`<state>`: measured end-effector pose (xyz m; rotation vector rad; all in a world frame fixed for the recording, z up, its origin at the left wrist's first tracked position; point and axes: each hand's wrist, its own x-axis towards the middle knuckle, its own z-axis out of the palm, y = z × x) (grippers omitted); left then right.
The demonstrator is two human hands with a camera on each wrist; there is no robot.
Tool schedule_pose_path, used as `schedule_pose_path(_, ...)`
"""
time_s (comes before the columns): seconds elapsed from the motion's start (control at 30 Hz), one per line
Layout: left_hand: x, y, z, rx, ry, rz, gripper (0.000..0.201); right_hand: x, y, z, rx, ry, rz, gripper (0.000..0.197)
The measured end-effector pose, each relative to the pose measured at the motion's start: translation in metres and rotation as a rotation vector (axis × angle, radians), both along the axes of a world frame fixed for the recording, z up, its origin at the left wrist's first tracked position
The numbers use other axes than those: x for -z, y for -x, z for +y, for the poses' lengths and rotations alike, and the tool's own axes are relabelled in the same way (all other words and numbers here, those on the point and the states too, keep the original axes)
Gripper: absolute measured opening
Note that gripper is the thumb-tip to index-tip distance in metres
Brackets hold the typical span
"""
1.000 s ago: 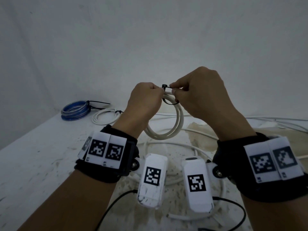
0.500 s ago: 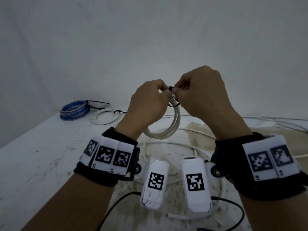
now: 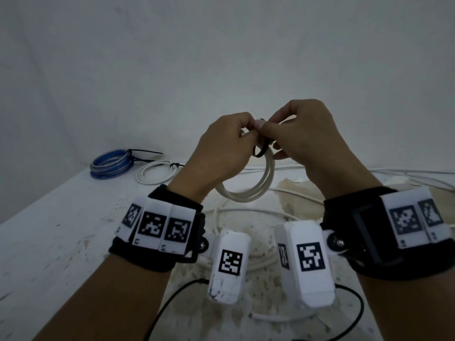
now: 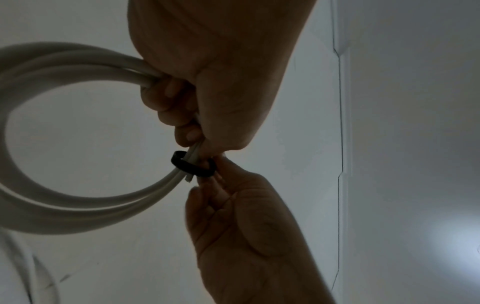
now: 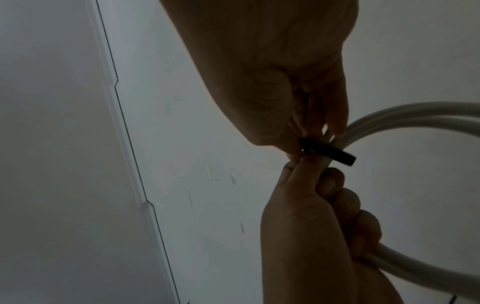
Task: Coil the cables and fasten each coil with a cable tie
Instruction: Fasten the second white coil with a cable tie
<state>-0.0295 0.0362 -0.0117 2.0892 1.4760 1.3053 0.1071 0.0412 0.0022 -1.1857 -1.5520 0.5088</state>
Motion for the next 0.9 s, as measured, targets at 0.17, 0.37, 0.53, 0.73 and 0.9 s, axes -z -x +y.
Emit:
schedule_pose_path(0.17,-0.002,-0.003,-0.002,0.045,0.080,-0.114,0.022,-0.004,-0.005,0.000,0.014,0.192,0.095,0.024)
schedule_pose_path(0.37,0.003,-0.011,-0.002,0.079,0.113,-0.152,0.021,-0.008,-0.007,0.000,-0.071,0.242,0.218,0.027)
schedule_pose_path(0.53,0.002,-0.017,-0.009,0.203,0.189,-0.152,0.019,-0.009,-0.010,0.006,0.000,0.172,0.163,0.034)
schedule_pose_path(0.73,0.004,-0.025,-0.013,0.284,0.236,-0.112,0.022,-0.009,-0.032,0.012,0.072,0.189,0.203,0.029)
schedule_pose_path(0.9,0.001,-0.018,-0.009,0.207,0.268,-0.294,0.026,-0.007,-0.025,0.008,-0.092,0.289,0.276,0.025)
